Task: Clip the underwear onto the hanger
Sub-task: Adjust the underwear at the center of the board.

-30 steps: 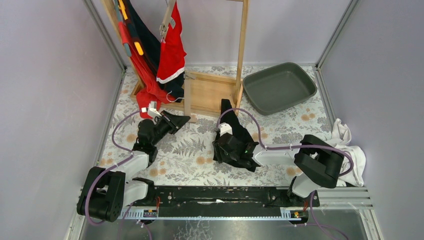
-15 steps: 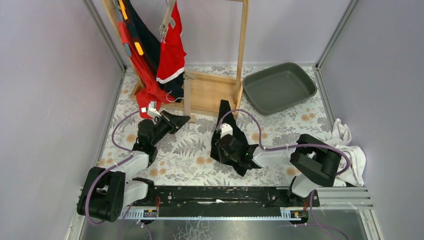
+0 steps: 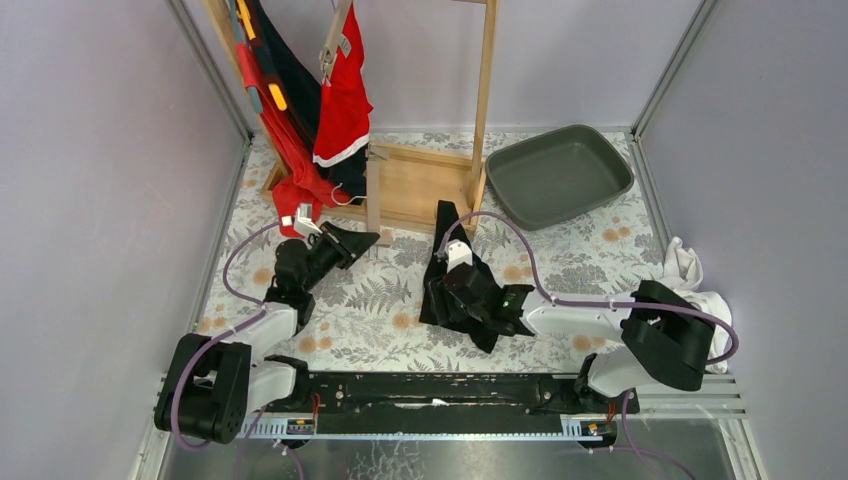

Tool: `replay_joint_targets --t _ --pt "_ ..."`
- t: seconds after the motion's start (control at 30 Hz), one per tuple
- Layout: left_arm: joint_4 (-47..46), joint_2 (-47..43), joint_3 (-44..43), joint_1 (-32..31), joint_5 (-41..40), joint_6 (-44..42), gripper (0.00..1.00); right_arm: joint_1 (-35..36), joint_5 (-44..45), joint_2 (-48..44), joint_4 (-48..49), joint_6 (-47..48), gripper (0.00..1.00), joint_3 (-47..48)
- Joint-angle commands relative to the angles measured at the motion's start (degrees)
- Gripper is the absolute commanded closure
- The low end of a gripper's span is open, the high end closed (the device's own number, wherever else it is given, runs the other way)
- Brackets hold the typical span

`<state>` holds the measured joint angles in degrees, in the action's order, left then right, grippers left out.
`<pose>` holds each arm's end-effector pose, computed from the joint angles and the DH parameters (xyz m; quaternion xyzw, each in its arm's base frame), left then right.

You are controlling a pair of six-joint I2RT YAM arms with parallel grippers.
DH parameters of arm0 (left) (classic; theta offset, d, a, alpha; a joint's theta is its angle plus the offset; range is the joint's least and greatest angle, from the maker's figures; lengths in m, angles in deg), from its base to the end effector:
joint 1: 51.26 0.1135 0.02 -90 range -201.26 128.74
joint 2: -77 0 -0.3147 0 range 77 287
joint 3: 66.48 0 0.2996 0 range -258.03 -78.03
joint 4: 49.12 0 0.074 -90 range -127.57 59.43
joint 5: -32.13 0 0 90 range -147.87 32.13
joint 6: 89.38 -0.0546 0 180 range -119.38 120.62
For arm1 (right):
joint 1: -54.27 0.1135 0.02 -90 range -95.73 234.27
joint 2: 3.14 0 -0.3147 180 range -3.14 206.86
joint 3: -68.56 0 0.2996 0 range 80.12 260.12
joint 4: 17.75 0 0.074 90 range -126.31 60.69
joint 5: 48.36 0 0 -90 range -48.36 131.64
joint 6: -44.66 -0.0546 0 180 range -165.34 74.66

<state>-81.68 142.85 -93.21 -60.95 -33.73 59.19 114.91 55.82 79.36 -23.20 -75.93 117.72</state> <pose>0.2394 -0.0635 0.1975 -0.1753 0.7221 -0.4943 0.4511 0.1726 0.2794 0.1813 -0.1805 0.8781 0.2286 0.3795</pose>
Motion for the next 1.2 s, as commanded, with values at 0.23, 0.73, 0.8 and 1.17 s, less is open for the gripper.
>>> replay_joint_targets --t 0.23,0.73,0.8,1.17 --pt "-3.70 -1.19 0.19 0.73 0.33 -0.65 1.00 -7.26 9.00 4.45 -13.99 7.86 0.27 19.87" --pt "-2.16 -1.98 -0.19 1.25 0.26 -1.57 1.00 -10.72 9.28 16.20 -26.31 3.79 0.34 30.52" --pt "-2.63 -1.51 -0.18 1.24 0.25 -1.45 1.00 -10.68 8.22 15.19 -26.00 3.34 0.39 28.56" --pt "-3.79 -0.24 -0.11 1.34 0.54 -1.26 1.00 -8.08 4.73 15.44 -23.63 2.46 0.42 25.12"
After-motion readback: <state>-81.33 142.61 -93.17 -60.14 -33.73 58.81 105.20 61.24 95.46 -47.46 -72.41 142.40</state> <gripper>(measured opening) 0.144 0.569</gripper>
